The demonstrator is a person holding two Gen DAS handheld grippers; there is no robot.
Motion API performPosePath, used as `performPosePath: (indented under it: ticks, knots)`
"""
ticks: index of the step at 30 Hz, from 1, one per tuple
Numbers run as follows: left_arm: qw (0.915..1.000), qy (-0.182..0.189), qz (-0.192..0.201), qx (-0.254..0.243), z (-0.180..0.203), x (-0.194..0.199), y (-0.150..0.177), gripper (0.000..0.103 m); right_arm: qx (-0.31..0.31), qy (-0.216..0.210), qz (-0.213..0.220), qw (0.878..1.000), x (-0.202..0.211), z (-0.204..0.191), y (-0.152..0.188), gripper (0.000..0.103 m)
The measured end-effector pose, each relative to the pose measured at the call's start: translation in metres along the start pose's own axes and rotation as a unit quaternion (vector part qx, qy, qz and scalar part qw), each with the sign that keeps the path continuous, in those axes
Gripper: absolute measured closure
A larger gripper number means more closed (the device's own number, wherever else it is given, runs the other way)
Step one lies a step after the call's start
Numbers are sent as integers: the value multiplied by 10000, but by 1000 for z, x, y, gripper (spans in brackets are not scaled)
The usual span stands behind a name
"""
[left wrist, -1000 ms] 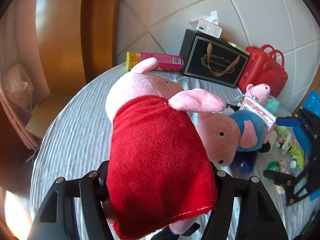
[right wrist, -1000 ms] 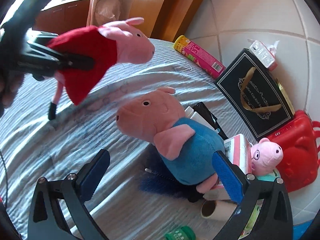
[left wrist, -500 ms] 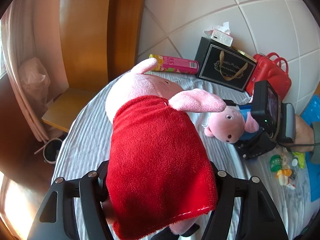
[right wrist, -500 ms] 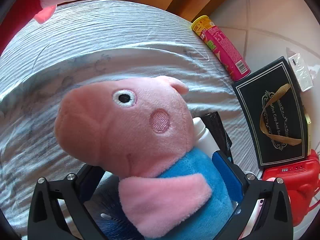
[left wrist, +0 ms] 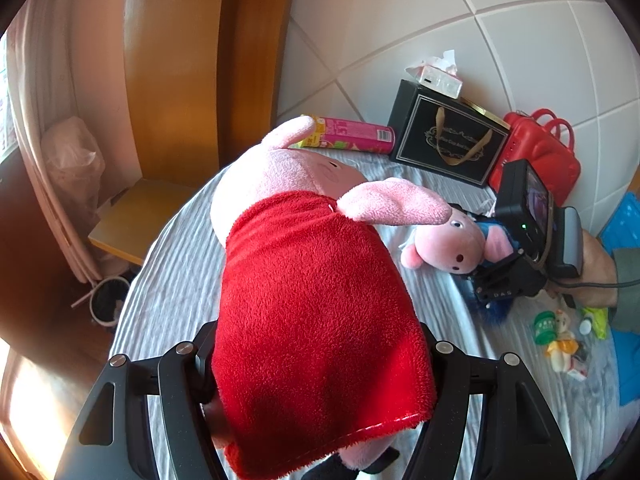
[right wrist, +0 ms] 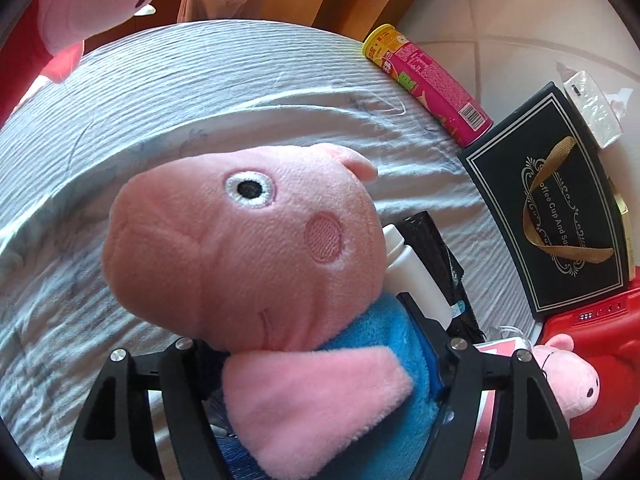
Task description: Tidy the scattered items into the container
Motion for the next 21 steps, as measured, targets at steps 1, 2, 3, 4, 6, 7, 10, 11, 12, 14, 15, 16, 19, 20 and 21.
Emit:
performPosePath:
  ticks: [1, 2, 3, 4, 6, 7, 10, 11, 12, 14, 15, 16, 19, 20, 21]
  knots:
    - [10000, -7, 20, -10, 1, 2, -1, 35, -74, -55, 33, 10000, 5, 0, 0, 32]
    - [10000, -12, 34, -13, 2, 4, -3, 35, -129, -104, 62, 9998, 11, 0, 0, 32]
    - [10000, -17, 51, -5, 3, 6, -5, 35, -176, -147, 101, 9997, 18, 0, 0, 32]
    - [10000, -19, 72, 5, 4, 8, -7, 35, -205, -188, 151, 9995, 25, -1, -1, 33]
    - [9999, -22, 117, 3, 6, 14, -12, 35, -256, -249, 253, 9990, 41, -2, -1, 33]
    - [9999, -26, 142, 0, 7, 17, -15, 35, -309, -286, 294, 9987, 49, -2, -1, 33]
    - [9997, -36, 218, -51, 13, 28, -24, 35, -551, -402, 366, 9970, 71, 0, 0, 36]
    - [9997, -49, 244, -87, 14, 31, -27, 35, -662, -434, 389, 9961, 79, 0, 1, 36]
    - [9995, -69, 269, -124, 16, 35, -30, 35, -746, -446, 393, 9954, 86, 0, 4, 37]
    - [9993, -86, 316, -152, 18, 44, -37, 35, -860, -452, 410, 9944, 99, 0, 10, 39]
    - [9992, -93, 339, -170, 20, 48, -40, 35, -931, -470, 426, 9936, 107, 0, 14, 39]
    - [9991, -101, 364, -205, 22, 52, -44, 35, -999, -491, 437, 9928, 115, -1, 17, 40]
    - [9986, -99, 424, -316, 31, 66, -52, 35, -1144, -530, 499, 9908, 138, -2, 29, 41]
    - [9983, -94, 447, -355, 35, 71, -54, 35, -1203, -557, 520, 9898, 147, -2, 32, 41]
    - [9981, -88, 469, -393, 39, 76, -56, 35, -1256, -579, 551, 9889, 157, -2, 34, 41]
Point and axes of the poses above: each gripper's, at about its wrist camera, not at the fingertips, and x roughly against the way its jaws point, z to its right, y to its underside, the point moved 10 cm from there along -x, roughly the way its jaws point, and after that the axes turned 14 degrees about -x, right-handed, at the moved point
